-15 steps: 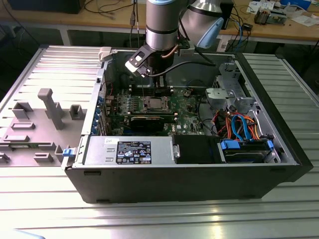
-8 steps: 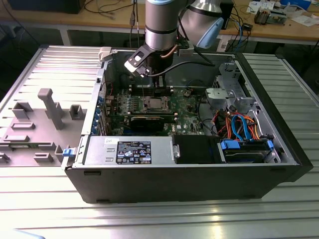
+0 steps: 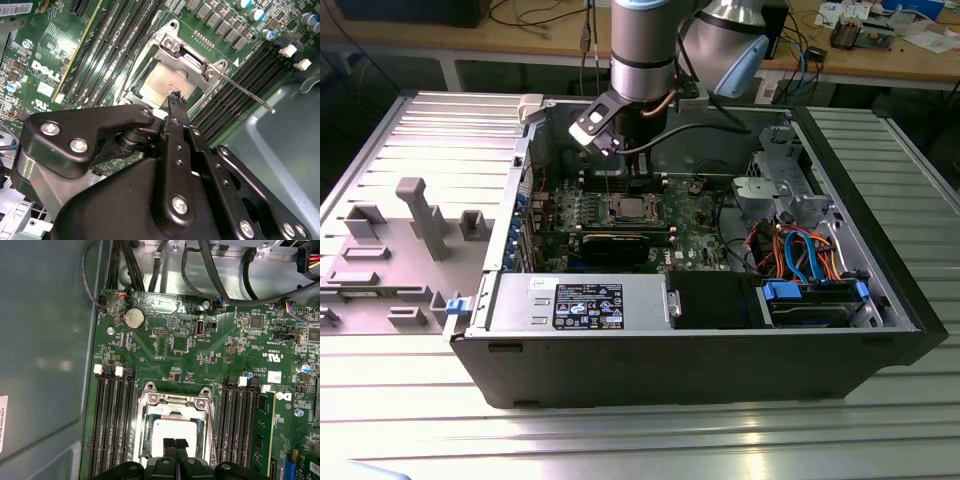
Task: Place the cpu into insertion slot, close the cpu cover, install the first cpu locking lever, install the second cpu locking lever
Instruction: 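Close the cpu cover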
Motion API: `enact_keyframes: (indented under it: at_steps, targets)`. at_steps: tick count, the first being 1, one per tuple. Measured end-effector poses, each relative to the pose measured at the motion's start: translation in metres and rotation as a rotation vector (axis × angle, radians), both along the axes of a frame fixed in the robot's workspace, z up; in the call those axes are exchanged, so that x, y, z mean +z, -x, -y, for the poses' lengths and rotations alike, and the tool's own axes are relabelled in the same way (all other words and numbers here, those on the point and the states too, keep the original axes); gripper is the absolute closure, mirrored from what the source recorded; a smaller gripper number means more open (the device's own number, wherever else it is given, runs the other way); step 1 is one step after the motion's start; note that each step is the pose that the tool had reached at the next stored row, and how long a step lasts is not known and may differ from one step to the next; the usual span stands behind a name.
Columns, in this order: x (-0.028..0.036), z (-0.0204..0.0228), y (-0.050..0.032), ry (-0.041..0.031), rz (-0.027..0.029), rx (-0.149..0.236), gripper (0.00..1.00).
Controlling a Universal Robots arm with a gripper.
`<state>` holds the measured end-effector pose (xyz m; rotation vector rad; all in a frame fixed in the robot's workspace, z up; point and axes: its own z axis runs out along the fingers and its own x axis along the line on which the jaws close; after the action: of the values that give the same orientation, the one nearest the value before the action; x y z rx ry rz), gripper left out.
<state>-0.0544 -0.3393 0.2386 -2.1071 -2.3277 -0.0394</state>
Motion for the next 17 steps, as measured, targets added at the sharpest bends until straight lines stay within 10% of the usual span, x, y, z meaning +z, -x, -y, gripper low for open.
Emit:
enact_keyframes:
  at_steps: [17]
  targets:
    - [-0.0117,0.0024,0.0227,-0.0001,0.0001,0.000,0.89]
